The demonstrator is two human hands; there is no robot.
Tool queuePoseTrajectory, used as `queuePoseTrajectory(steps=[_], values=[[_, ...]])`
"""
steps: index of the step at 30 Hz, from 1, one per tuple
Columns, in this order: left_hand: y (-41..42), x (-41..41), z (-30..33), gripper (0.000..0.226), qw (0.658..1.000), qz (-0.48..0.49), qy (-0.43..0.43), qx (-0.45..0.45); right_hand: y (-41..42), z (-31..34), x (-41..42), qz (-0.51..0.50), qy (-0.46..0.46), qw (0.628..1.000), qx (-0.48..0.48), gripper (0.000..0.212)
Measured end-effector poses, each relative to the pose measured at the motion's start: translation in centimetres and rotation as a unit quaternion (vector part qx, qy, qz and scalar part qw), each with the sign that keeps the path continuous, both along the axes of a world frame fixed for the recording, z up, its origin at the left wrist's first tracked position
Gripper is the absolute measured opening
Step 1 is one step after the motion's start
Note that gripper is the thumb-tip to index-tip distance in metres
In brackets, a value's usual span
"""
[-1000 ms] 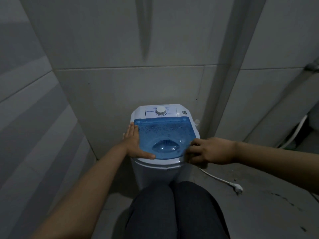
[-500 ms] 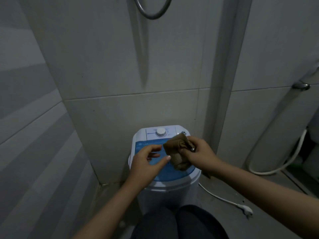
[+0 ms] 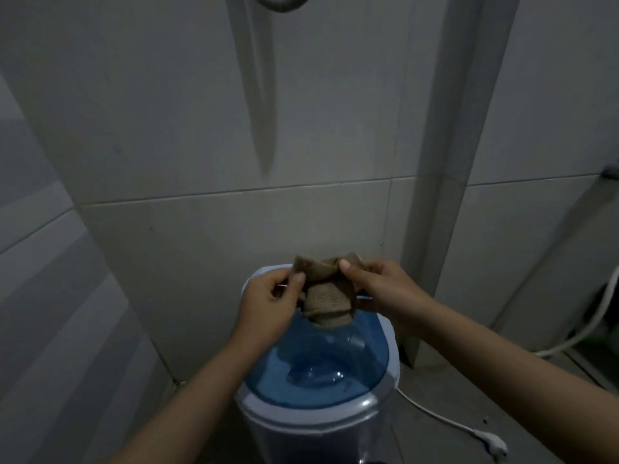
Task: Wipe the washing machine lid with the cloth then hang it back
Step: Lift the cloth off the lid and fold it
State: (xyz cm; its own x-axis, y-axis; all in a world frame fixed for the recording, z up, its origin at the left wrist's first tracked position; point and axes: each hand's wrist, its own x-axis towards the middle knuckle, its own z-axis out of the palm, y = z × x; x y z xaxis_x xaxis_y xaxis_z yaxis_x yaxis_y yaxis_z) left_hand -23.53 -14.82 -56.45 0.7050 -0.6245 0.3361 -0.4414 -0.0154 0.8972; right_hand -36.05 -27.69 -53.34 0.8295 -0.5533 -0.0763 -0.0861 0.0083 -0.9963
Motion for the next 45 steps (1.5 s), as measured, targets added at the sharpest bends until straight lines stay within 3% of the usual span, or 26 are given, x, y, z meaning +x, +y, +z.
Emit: queuePoseTrajectory(steps=[5,11,17,22,27,31,35,37,39,43,45], values=[[-3.6,5.0,0.1,0.024,0.998,0.063,-0.006,-0.028,-3.0,-1.0,4.9,-0.099,0.021,0.98,-0.172,0.058],[-5.9,9.7,5.1,0.027,0.994,0.104,0.002,-0.035,-3.9,2.4,11.1,-0.07,0.018,0.984,-0.165,0.029],[-4.4,11.8,16.1,0.03,0.992,0.12,-0.027,0.008,-4.2,12.8,13.6,-0.064,0.002,0.988,-0.142,0.02],[-0.7,11.8,29.4,0.02,0.997,0.071,-0.023,0.032,-2.3,26.1,14.1,-0.011,-0.024,0.974,-0.223,0.012],[4.0,11.6,41.5,0.032,0.988,0.067,-0.11,0.086,0.6,39.2,14.3,0.086,-0.036,0.933,-0.346,0.006],[7.3,12.8,48.4,0.021,0.977,0.105,-0.156,0.104,2.9,46.2,15.9,0.125,-0.05,0.897,-0.42,0.023],[10.3,15.6,51.6,0.014,0.94,0.131,-0.28,0.147,4.8,50.4,19.3,0.177,-0.064,0.836,-0.515,0.015],[11.2,17.2,52.8,0.013,0.894,0.123,-0.39,0.185,5.5,51.7,21.2,0.179,-0.062,0.795,-0.576,0.009],[11.6,18.9,53.7,0.021,0.846,0.129,-0.472,0.214,6.1,53.3,23.0,0.187,-0.057,0.75,-0.632,0.025],[11.8,22.6,55.2,0.043,0.805,0.168,-0.517,0.24,8.0,56.4,26.5,0.191,-0.032,0.768,-0.611,0.031],[11.9,24.6,55.4,0.047,0.792,0.186,-0.509,0.282,8.9,56.3,28.9,0.161,-0.016,0.757,-0.632,0.031]])
